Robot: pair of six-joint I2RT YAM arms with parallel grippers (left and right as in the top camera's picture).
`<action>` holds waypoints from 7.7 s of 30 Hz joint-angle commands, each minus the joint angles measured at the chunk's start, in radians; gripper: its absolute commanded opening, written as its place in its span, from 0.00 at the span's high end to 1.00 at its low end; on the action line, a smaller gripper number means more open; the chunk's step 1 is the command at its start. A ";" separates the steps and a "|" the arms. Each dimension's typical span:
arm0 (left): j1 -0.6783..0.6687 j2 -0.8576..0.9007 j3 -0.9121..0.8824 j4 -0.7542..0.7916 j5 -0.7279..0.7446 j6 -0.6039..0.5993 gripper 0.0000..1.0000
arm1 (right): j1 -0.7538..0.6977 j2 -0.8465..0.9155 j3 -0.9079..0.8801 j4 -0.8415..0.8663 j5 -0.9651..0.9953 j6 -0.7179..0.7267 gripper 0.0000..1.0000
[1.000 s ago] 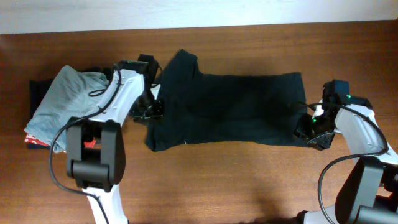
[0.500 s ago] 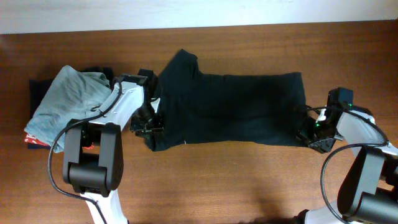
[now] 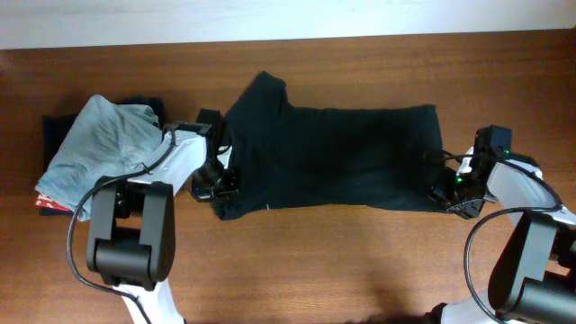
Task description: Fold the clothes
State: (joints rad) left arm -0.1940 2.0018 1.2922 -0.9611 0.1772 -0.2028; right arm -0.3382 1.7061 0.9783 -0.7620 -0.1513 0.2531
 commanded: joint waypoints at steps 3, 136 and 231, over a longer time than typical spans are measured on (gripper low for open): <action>0.021 0.023 -0.045 0.011 -0.020 0.002 1.00 | -0.039 0.000 0.003 0.008 -0.076 -0.092 0.46; -0.032 0.518 0.700 0.620 0.084 0.521 0.39 | 0.141 -0.122 0.239 -0.096 -0.098 -0.100 0.56; -0.098 0.409 1.058 -0.727 -0.047 0.371 0.87 | 0.141 -0.122 0.239 -0.133 -0.098 -0.099 0.63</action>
State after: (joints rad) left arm -0.2951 2.4348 2.3520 -1.6871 0.1204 0.1810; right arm -0.2008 1.5784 1.2098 -0.9005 -0.2584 0.1570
